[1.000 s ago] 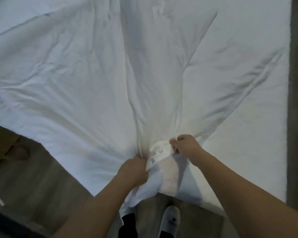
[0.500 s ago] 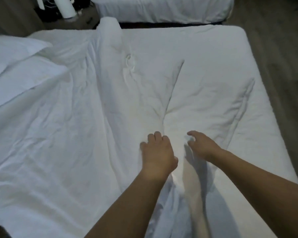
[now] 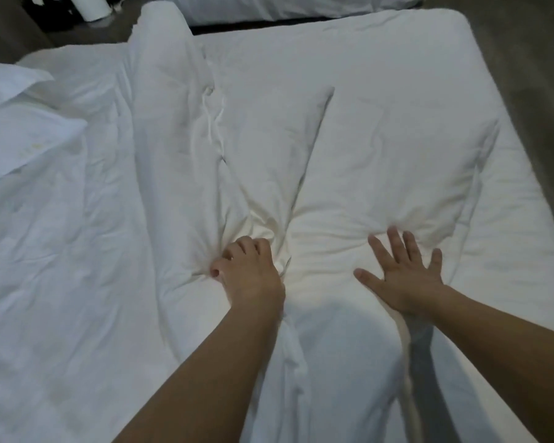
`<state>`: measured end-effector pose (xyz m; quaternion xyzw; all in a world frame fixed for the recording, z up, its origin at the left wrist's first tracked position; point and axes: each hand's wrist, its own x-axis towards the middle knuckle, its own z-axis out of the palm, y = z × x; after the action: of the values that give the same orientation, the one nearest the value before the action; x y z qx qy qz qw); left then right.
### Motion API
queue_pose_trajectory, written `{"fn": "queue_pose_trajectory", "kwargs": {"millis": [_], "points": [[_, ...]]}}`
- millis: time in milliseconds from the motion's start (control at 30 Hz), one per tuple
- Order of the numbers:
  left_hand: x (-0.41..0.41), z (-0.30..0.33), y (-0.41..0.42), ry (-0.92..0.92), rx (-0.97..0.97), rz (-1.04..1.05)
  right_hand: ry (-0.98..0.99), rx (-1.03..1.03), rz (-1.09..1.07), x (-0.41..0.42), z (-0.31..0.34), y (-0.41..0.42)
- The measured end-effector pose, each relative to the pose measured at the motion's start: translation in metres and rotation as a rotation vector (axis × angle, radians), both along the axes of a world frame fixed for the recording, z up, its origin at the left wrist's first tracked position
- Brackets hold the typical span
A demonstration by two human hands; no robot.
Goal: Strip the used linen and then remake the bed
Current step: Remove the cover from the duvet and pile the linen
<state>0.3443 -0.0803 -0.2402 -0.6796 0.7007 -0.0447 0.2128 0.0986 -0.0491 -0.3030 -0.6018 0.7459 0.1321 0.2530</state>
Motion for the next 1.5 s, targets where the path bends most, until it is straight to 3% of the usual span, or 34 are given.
{"fn": "queue_pose_trajectory", "kwargs": {"millis": [100, 167, 267, 367, 467, 500, 567, 633, 667, 800, 900, 1067, 1167, 1200, 1267, 1333, 1433, 1500], "points": [[-0.021, -0.001, 0.008, 0.129, -0.002, -0.147, -0.029, -0.009, -0.153, -0.017, 0.005, -0.011], [-0.048, -0.003, 0.007, 0.304, 0.147, -0.243, -0.043, -0.020, -0.286, -0.038, 0.010, -0.024], [-0.095, -0.021, -0.004, 0.476, 0.341, -0.174, -0.079, 0.000, -0.510, -0.081, 0.012, -0.047], [-0.125, -0.057, -0.013, 0.453, 0.397, -0.048, -0.138, -0.053, -0.635, -0.116, 0.004, -0.080], [-0.148, -0.084, -0.026, 0.441, 0.316, -0.007, -0.102, -0.270, -0.718, -0.138, -0.010, -0.114], [-0.157, -0.088, -0.036, 0.497, 0.224, -0.048, -0.055, -0.405, -0.685, -0.147, -0.018, -0.123], [-0.160, -0.078, -0.068, 0.556, -0.101, -0.277, 0.063, -0.680, -0.399, -0.159, -0.034, -0.142], [-0.165, -0.070, -0.118, 0.458, -0.395, -0.490, 0.188, -0.826, 0.009, -0.170, -0.049, -0.153], [-0.163, -0.063, -0.145, 0.384, -0.453, -0.455, 0.224, -0.839, 0.121, -0.174, -0.056, -0.158], [-0.136, -0.043, -0.243, 0.123, -0.327, 0.015, 0.210, -0.868, 0.091, -0.180, -0.081, -0.170], [-0.103, -0.041, -0.271, 0.035, -0.330, 0.036, 0.138, -0.931, 0.115, -0.184, -0.088, -0.173], [-0.106, -0.019, -0.291, 0.289, -0.252, 0.024, 0.024, -0.958, 0.080, -0.188, -0.096, -0.179], [-0.130, 0.023, -0.298, 0.397, -0.340, -0.024, -0.005, -0.956, 0.073, -0.189, -0.096, -0.179], [-0.141, 0.042, -0.296, 0.503, -0.369, -0.026, -0.008, -0.952, 0.065, -0.188, -0.096, -0.179], [-0.172, 0.073, -0.289, 0.888, -0.355, -0.009, -0.008, -0.952, 0.063, -0.187, -0.096, -0.180], [-0.204, 0.074, -0.279, 1.195, -0.226, 0.022, -0.008, -0.943, 0.073, -0.189, -0.094, -0.181], [-0.231, 0.026, -0.270, 1.145, 0.080, 0.117, -0.043, -0.955, 0.047, -0.190, -0.097, -0.179], [-0.243, 0.001, -0.261, 1.062, 0.144, 0.145, -0.042, -0.971, 0.040, -0.189, -0.099, -0.179]]}}
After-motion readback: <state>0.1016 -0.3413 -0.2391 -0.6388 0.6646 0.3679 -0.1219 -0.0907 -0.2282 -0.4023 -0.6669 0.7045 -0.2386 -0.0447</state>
